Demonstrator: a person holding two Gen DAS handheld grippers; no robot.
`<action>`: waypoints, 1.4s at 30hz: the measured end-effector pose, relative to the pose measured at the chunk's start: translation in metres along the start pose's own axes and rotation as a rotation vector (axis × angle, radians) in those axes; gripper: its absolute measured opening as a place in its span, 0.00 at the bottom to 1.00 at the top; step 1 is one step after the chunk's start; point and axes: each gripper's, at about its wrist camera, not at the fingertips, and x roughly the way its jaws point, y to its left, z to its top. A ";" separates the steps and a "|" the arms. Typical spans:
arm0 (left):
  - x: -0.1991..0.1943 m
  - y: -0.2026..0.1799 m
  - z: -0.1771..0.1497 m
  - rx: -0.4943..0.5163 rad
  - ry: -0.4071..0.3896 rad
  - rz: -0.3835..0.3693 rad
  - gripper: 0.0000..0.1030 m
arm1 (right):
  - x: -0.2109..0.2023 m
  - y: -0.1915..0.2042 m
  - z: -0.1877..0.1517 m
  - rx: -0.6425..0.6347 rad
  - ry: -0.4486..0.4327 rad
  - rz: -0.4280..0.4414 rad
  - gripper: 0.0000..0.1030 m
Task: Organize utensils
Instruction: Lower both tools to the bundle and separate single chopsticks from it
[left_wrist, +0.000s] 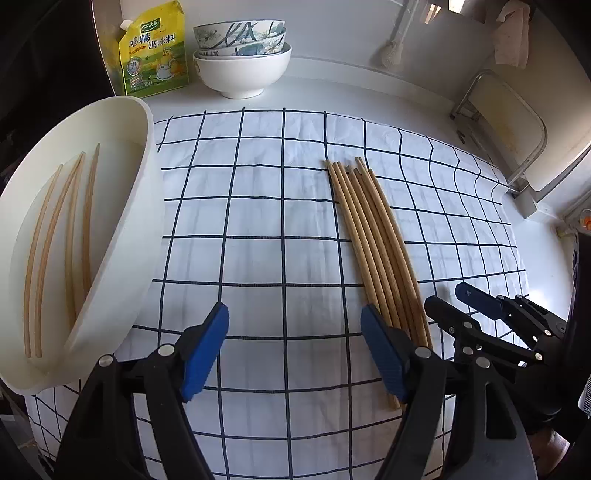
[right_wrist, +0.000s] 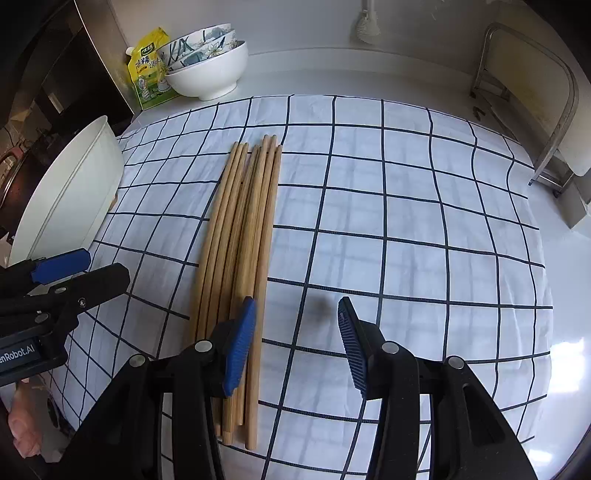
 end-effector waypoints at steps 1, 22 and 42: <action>0.001 0.000 0.000 -0.003 0.001 0.001 0.71 | 0.001 0.001 0.000 -0.008 0.002 -0.004 0.43; 0.023 -0.019 -0.001 -0.008 0.015 -0.008 0.71 | 0.003 -0.015 -0.002 -0.020 -0.016 -0.046 0.43; 0.039 -0.035 -0.006 0.037 0.035 0.098 0.78 | -0.008 -0.032 -0.001 0.024 -0.048 -0.029 0.44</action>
